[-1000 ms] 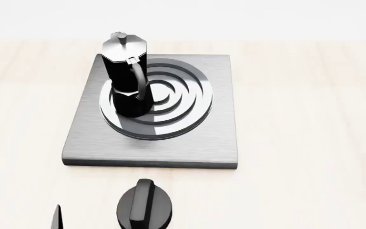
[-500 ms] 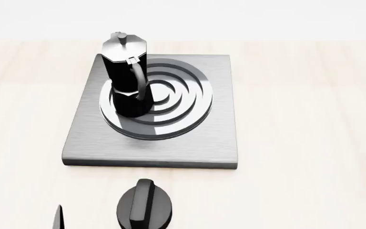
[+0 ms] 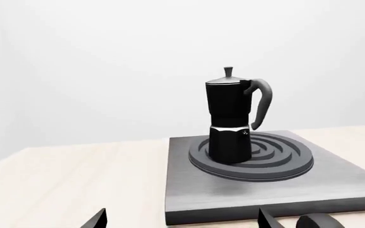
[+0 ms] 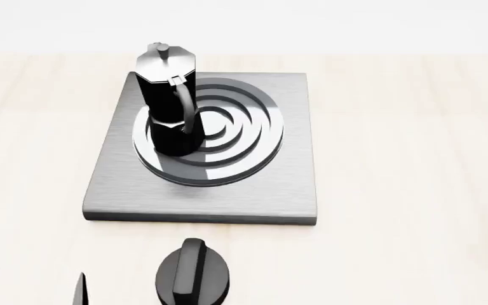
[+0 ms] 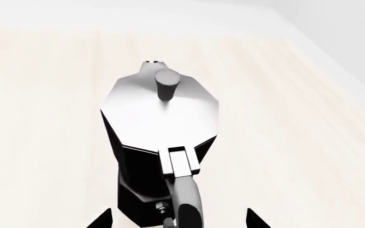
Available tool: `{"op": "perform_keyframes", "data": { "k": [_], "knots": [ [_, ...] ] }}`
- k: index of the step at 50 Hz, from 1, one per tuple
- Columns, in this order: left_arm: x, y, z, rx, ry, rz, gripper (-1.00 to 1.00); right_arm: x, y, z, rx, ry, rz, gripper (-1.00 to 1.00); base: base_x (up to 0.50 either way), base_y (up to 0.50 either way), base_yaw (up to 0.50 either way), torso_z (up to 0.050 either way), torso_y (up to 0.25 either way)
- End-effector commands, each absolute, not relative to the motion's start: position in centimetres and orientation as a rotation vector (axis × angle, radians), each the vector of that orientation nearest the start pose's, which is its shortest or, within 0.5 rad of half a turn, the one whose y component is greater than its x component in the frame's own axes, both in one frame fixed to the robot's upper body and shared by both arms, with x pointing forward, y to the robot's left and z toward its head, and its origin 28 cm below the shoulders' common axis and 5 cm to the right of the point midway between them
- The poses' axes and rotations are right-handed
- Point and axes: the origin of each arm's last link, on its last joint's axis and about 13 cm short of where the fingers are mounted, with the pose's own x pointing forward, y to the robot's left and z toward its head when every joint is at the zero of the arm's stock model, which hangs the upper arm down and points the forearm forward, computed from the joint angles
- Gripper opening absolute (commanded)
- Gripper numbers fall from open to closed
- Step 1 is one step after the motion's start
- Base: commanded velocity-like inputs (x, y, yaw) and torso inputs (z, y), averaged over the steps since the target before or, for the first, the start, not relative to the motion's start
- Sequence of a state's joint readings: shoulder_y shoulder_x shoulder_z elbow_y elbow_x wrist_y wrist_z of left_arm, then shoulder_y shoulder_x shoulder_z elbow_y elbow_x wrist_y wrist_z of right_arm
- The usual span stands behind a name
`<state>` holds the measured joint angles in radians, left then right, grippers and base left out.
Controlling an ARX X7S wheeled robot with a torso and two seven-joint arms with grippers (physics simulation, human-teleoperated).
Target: Put both moka pots on the stove.
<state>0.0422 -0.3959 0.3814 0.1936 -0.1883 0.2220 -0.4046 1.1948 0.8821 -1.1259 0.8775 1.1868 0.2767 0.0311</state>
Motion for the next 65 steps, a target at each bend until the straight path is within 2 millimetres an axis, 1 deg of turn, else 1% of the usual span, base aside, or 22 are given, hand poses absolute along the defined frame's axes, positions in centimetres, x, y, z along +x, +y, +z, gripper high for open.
{"op": "perform_keyframes", "data": {
  "k": [1,2,3,18,23,27,36,43,46,58,65],
  "knots": [
    [18.9,21.1,4.6,0.058,-0.264,-0.038,1.0,32.6,-33.9,16.2,-0.075,0.369,-0.281,1.0,0.0,0.0,0.0,0.0,0.0],
    [18.9,21.1,4.6,0.059,-0.263,-0.038,1.0,32.6,-33.9,16.3,-0.073,0.369,-0.282,1.0,0.0,0.0,0.0,0.0,0.0],
    [18.9,21.1,4.5,0.059,-0.262,-0.039,1.0,32.5,-33.9,16.2,-0.074,0.367,-0.284,-1.0,0.0,0.0,0.0,0.0,0.0],
    [18.7,21.1,4.5,0.061,-0.262,-0.038,1.0,32.5,-33.6,16.1,-0.074,0.36,-0.272,-1.0,0.0,0.0,0.0,0.0,0.0],
    [18.7,21.1,4.5,0.06,-0.26,-0.037,1.0,32.7,-33.4,16.3,-0.085,0.35,-0.267,-1.0,0.0,0.0,0.0,0.0,0.0],
    [18.7,21.1,4.5,0.061,-0.26,-0.038,1.0,33.1,-33.0,16.9,-0.091,0.318,-0.259,-1.0,0.0,0.0,0.0,0.0,0.0],
    [18.9,21.2,4.6,0.059,-0.26,-0.037,1.0,34.0,-32.8,18.5,-0.067,0.144,-0.279,-1.0,0.0,0.0,0.0,0.0,0.0],
    [18.8,21.2,4.5,0.059,-0.261,-0.036,1.0,34.5,-32.1,20.1,-0.052,-0.002,-0.298,-1.0,0.0,0.0,0.0,0.0,0.0],
    [18.8,21.2,4.5,0.059,-0.261,-0.037,1.0,34.7,-31.9,20.5,-0.053,-0.037,-0.302,-1.0,0.0,0.0,0.0,0.0,0.0],
    [18.7,21.2,4.5,0.057,-0.261,-0.037,1.0,35.3,-30.5,21.1,-0.072,-0.061,-0.256,-1.0,0.0,0.0,0.0,0.0,0.0],
    [18.7,21.3,4.5,0.056,-0.261,-0.035,1.0,35.6,-29.7,21.3,-0.057,-0.08,-0.171,-1.0,0.0,0.0,0.0,0.0,0.0]
  ]
}}
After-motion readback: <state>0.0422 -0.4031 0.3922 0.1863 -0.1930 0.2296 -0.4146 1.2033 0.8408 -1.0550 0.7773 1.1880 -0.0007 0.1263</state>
